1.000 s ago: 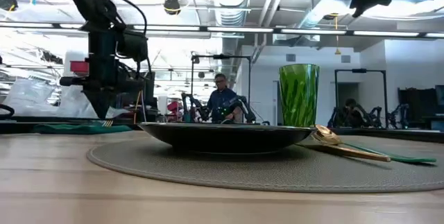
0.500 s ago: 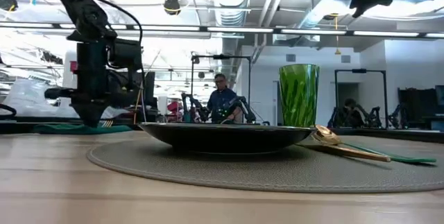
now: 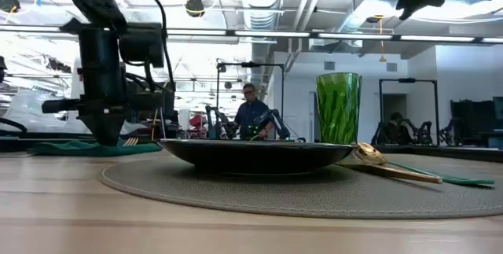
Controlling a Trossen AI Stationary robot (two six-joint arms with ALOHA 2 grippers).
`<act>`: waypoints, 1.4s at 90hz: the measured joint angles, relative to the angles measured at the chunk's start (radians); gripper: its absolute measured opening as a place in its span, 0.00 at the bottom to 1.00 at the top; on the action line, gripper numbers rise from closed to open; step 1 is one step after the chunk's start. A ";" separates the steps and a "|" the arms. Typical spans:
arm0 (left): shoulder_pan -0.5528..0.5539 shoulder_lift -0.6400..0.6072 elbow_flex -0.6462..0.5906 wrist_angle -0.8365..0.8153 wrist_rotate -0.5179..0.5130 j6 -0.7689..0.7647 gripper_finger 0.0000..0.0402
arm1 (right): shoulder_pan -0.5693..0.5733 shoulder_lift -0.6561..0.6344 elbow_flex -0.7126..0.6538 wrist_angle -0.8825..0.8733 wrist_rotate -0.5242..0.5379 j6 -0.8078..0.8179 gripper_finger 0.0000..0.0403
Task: Set table place
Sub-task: Move the green napkin to the left of the gray placemat
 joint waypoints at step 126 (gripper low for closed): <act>-0.565 0.095 0.057 0.301 0.029 -0.596 0.00 | 0.124 0.000 0.000 0.001 0.000 -0.003 0.40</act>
